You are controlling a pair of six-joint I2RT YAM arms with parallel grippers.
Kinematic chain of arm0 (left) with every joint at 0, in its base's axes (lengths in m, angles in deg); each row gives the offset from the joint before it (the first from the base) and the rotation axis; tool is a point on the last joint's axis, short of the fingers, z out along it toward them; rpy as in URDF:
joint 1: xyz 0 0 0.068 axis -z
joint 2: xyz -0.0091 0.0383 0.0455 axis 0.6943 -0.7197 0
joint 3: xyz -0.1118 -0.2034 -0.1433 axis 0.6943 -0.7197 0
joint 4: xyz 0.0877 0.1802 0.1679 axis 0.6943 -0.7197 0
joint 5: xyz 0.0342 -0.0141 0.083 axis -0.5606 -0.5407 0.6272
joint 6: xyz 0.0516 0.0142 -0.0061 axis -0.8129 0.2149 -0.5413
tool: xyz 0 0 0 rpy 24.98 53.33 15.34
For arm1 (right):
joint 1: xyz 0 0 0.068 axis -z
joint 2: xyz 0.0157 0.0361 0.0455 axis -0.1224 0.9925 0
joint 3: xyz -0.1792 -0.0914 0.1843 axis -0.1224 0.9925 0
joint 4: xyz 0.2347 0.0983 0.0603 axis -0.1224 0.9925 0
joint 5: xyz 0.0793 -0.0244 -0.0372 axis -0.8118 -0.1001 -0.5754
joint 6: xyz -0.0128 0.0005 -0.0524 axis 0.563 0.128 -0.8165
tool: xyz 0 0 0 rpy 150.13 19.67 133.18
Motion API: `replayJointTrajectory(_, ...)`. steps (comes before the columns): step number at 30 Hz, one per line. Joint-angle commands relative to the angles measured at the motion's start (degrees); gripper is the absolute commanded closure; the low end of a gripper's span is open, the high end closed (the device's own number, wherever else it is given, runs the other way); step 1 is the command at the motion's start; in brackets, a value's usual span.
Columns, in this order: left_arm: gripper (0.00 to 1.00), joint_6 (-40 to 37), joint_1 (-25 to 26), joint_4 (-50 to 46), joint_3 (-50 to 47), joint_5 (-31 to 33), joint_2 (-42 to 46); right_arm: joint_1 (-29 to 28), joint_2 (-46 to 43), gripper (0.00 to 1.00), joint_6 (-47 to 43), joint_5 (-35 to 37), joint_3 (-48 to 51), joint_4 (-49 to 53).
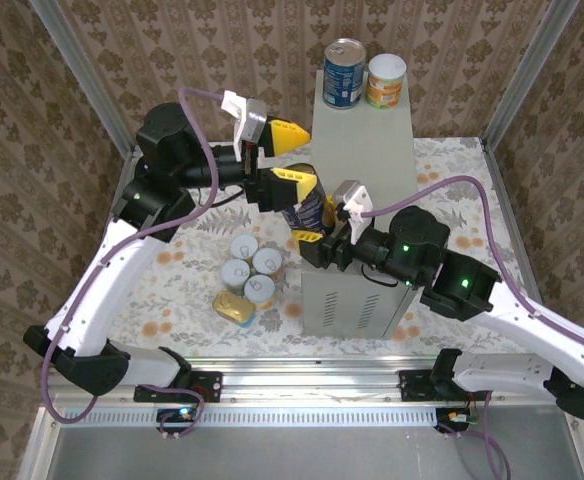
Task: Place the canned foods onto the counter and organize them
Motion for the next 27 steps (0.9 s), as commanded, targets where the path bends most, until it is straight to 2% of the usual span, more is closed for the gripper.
replayJointTrajectory(1,0.00,-0.7,-0.3,-1.8,0.2,2.8,0.1,-0.3,-3.1,0.48,0.0,2.0,-1.3,-10.4)
replayJointTrajectory(5,0.00,-0.2,-0.6,-1.8,-0.5,3.1,0.1,-0.3,-3.7,0.48,-0.5,2.3,-1.3,-10.9)
replayJointTrajectory(16,0.00,5.3,-0.6,6.7,-5.0,-4.6,1.6,-0.3,-3.6,0.47,-2.1,4.3,-2.5,-10.0)
replayJointTrajectory(27,0.00,9.0,-0.7,11.6,-6.5,-7.6,2.1,0.6,-3.4,0.47,-2.5,5.6,-3.0,-9.2)
